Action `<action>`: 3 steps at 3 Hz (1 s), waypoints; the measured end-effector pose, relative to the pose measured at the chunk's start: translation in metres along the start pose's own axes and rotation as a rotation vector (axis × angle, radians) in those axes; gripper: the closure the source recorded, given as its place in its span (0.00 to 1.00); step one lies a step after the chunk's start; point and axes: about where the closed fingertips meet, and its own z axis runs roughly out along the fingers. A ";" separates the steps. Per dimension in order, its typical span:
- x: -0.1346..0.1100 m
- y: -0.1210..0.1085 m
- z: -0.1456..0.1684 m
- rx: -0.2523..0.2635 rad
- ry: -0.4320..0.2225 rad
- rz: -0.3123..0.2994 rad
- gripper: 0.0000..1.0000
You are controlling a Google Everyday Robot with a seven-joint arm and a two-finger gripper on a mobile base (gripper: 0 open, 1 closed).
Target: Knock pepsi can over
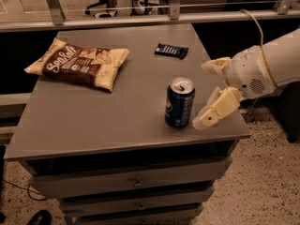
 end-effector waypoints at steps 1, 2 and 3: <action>-0.001 -0.006 0.024 -0.023 -0.132 -0.014 0.00; -0.001 -0.013 0.048 -0.049 -0.242 -0.050 0.00; -0.022 -0.026 0.067 -0.063 -0.335 -0.093 0.00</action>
Offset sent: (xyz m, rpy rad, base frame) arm 0.0382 0.0418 -0.0484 0.3497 -0.1252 0.1271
